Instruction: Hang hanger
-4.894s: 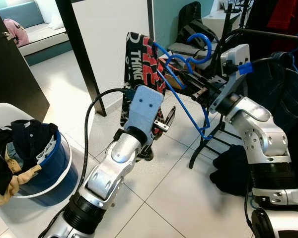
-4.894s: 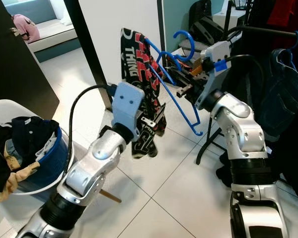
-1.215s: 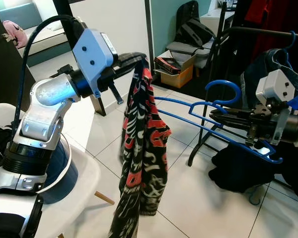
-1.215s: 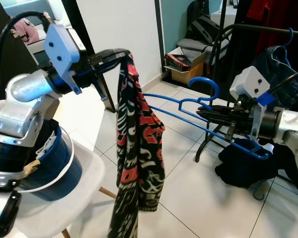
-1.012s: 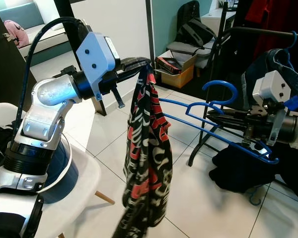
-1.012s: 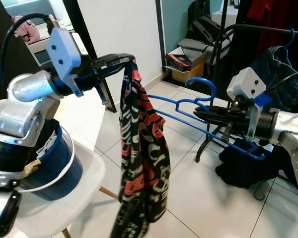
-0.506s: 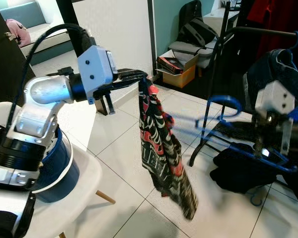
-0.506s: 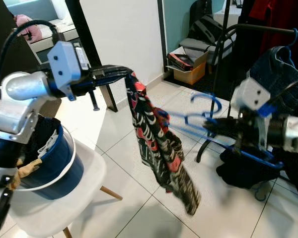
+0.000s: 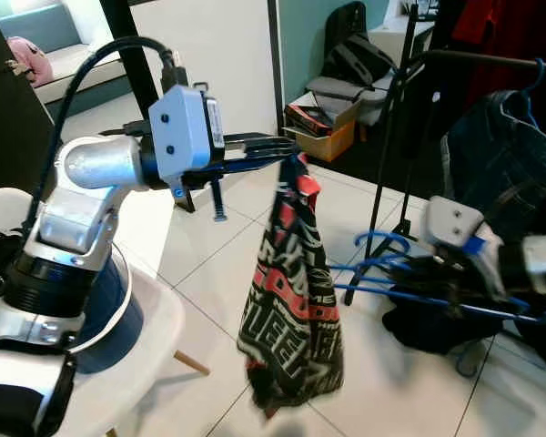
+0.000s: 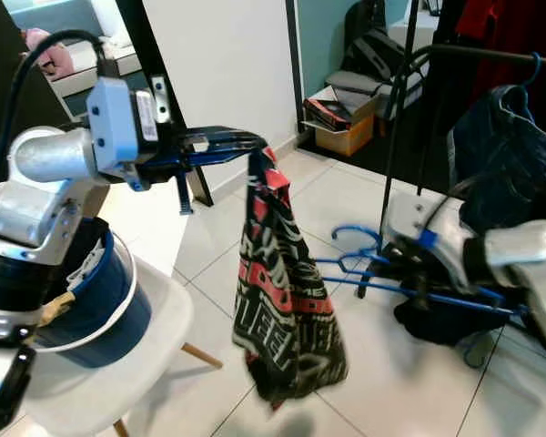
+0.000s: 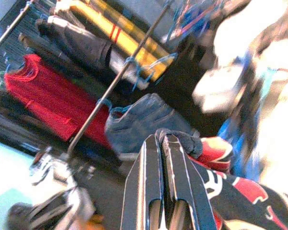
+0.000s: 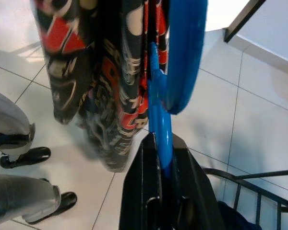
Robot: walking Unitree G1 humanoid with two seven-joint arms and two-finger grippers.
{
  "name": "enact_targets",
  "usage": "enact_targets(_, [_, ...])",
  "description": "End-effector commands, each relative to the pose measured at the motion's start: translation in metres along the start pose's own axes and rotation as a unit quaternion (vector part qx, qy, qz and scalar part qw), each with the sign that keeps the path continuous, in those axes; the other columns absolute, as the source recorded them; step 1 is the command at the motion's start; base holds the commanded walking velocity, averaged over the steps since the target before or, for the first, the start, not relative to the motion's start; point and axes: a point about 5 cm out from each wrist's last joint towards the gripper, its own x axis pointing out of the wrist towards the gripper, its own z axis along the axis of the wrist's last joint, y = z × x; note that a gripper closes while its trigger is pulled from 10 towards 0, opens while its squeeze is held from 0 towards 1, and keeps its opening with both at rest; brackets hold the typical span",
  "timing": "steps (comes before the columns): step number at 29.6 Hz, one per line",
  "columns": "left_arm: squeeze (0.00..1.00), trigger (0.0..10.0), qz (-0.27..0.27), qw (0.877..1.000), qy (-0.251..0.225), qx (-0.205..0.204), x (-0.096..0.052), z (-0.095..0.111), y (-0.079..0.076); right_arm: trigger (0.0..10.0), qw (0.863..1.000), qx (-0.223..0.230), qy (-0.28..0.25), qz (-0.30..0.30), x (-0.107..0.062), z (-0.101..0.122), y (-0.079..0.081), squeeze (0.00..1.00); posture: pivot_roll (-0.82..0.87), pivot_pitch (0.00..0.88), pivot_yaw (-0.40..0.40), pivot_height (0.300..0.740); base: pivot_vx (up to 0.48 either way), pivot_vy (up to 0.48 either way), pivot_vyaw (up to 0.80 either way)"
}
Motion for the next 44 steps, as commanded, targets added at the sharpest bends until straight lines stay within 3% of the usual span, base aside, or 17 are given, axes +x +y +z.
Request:
enact_targets(1, [0.0, 0.0, -0.004, 0.999, -0.045, -0.012, 0.007, 0.011, -0.005, 10.0, 0.999, 0.048, 0.007, -0.019, 0.018, -0.004, 0.001, 0.0, -0.07, 0.0, 0.099, 0.74, 0.0, 0.0, 0.0])
enact_targets(4, [0.0, 0.0, -0.008, 0.998, -0.057, -0.024, 0.011, 0.011, -0.01, 10.0, 0.997, 0.076, -0.004, -0.03, 0.027, -0.002, 0.001, 0.0, -0.07, 0.0, 0.099, 0.74, 0.0, 0.0, 0.0])
enact_targets(8, [0.0, 0.0, -0.023, 0.997, -0.057, -0.045, 0.015, 0.006, -0.023, 10.0, 0.97, 0.203, -0.054, -0.124, 0.056, 0.005, -0.015, 0.0, -0.08, 0.0, 0.097, 0.74, 0.0, 0.0, 0.0])
enact_targets(13, [0.0, 0.0, -0.018, 0.998, -0.035, -0.048, 0.008, 0.002, -0.025, 10.0, 0.94, 0.271, -0.087, -0.188, 0.059, 0.006, -0.03, 0.0, -0.08, 0.0, 0.095, 0.74, 0.0, 0.0, 0.0])
enact_targets(14, [0.0, 0.0, -0.011, 0.998, -0.019, -0.054, 0.001, -0.001, -0.025, 10.0, 0.916, 0.304, -0.12, -0.232, 0.057, 0.009, -0.041, 0.0, -0.08, 0.0, 0.093, 0.74, 0.0, 0.0, 0.0])
enact_targets(17, [0.0, 0.0, -0.011, 0.998, -0.019, -0.054, 0.001, -0.001, -0.025, 10.0, 0.916, 0.304, -0.12, -0.232, 0.057, 0.009, -0.041, 0.0, -0.08, 0.0, 0.093, 0.74, 0.0, 0.0, 0.0])
enact_targets(18, [0.0, 0.0, -0.003, 0.998, -0.005, -0.067, -0.007, -0.003, -0.027, 10.0, 0.886, 0.337, -0.176, -0.265, 0.053, 0.017, -0.051, 0.0, -0.07, 0.0, 0.088, 0.74, 0.0, 0.0, 0.0])
enact_targets(19, [0.0, 0.0, -0.003, 0.998, -0.005, -0.067, -0.007, -0.003, -0.027, 10.0, 0.886, 0.337, -0.176, -0.265, 0.053, 0.017, -0.051, 0.0, -0.07, 0.0, 0.088, 0.74, 0.0, 0.0, 0.0])
enact_targets(20, [0.0, 0.0, 0.003, 0.996, 0.002, -0.089, -0.013, -0.004, -0.032, 10.0, 0.854, 0.368, -0.232, -0.287, 0.048, 0.027, -0.06, 0.0, -0.07, 0.0, 0.087, 0.74, 0.0, 0.0, 0.0])
enact_targets(22, [0.0, 0.0, 0.003, 0.996, 0.002, -0.089, -0.013, -0.004, -0.032, 10.0, 0.854, 0.368, -0.232, -0.287, 0.048, 0.027, -0.06, 0.0, -0.07, 0.0, 0.087, 0.74, 0.0, 0.0, 0.0])
enact_targets(23, [0.0, 0.0, 0.011, 0.993, -0.002, -0.119, -0.014, -0.006, -0.042, 10.0, 0.825, 0.388, -0.291, -0.29, 0.044, 0.04, -0.067, 0.0, -0.06, 0.0, 0.084, 0.74, 0.0, 0.0, 0.0])
enact_targets(24, [0.0, 0.0, 0.011, 0.993, -0.002, -0.119, -0.014, -0.006, -0.042, 10.0, 0.825, 0.388, -0.291, -0.29, 0.044, 0.04, -0.067, 0.0, -0.06, 0.0, 0.084, 0.74, 0.0, 0.0, 0.0])
enact_targets(25, [0.0, 0.0, 0.014, 0.989, -0.007, -0.146, -0.011, -0.008, -0.053, 10.0, 0.801, 0.403, -0.339, -0.285, 0.041, 0.052, -0.072, 0.0, -0.06, 0.0, 0.08, 0.74, 0.0, 0.0, 0.0])
enact_targets(27, [0.0, 0.0, 0.014, 0.989, -0.007, -0.146, -0.011, -0.008, -0.053, 10.0, 0.801, 0.403, -0.339, -0.285, 0.041, 0.052, -0.072, 0.0, -0.06, 0.0, 0.08, 0.74, 0.0, 0.0, 0.0])
enact_targets(28, [0.0, 0.0, 0.02, 0.985, -0.015, -0.173, -0.007, -0.01, -0.064, 10.0, 0.784, 0.412, -0.368, -0.281, 0.039, 0.061, -0.075, 0.0, -0.06, 0.0, 0.078, 0.74, 0.0, 0.0, 0.0])
enact_targets(35, [0.0, 0.0, 0.037, 0.973, -0.016, -0.228, 0.011, -0.022, -0.089, 10.0, 0.773, 0.408, -0.413, -0.255, 0.041, 0.083, -0.078, 0.0, -0.06, 0.0, 0.075, 0.74, 0.0, 0.0, 0.0])
enact_targets(44, [0.0, 0.0, 0.04, 0.955, -0.014, -0.292, 0.048, -0.034, -0.122, 10.0, 0.806, 0.346, -0.434, -0.205, 0.048, 0.114, -0.068, 0.0, -0.07, 0.0, 0.076, 0.74, 0.0, 0.0, 0.0])
